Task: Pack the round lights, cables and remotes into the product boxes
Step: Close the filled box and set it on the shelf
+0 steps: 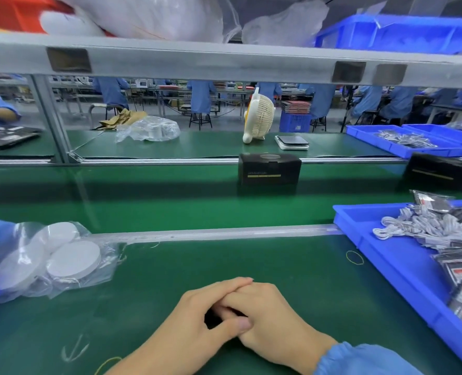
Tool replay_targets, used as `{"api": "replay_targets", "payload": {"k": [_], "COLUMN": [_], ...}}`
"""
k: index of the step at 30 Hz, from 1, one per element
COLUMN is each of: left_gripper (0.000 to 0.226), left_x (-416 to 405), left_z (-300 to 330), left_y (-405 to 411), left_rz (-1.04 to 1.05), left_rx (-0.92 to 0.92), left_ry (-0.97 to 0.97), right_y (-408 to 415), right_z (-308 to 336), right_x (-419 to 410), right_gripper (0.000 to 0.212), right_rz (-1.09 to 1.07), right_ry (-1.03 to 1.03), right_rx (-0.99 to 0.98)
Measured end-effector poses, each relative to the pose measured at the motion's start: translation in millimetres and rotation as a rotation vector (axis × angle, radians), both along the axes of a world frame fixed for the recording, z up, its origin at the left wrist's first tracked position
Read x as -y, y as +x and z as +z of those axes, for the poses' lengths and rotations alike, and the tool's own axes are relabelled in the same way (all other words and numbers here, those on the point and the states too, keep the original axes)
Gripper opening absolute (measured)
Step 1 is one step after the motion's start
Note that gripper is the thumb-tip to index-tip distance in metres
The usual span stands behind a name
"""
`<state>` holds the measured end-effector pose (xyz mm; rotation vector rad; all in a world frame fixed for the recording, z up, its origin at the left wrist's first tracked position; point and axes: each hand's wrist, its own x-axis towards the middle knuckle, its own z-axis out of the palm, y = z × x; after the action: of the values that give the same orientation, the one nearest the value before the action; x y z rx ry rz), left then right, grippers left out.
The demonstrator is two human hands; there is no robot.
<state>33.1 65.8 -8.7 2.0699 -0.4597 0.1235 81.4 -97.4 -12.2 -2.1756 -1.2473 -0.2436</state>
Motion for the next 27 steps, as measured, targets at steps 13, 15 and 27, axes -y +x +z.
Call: {"api": "replay_targets", "payload": {"k": [13, 15, 27], "left_gripper": [0.047, 0.048, 0.083], "left_x": [-1, 1, -20], "left_z": [-3, -3, 5], "left_y": [0, 0, 4], "left_rz": [-0.016, -0.002, -0.299], "left_rx": [-0.042, -0.039, -0.907], "left_ry": [-0.024, -0.02, -1.425], "right_y": [1, 1, 11], "right_z": [-4, -4, 6], "right_x": [-1, -1, 1], "right_gripper": [0.017, 0.016, 0.063], "right_rz": [0.006, 0.011, -0.169], "right_ry": [0.044, 0.052, 0.05], "right_rx": [-0.021, -0.035, 0.554]}}
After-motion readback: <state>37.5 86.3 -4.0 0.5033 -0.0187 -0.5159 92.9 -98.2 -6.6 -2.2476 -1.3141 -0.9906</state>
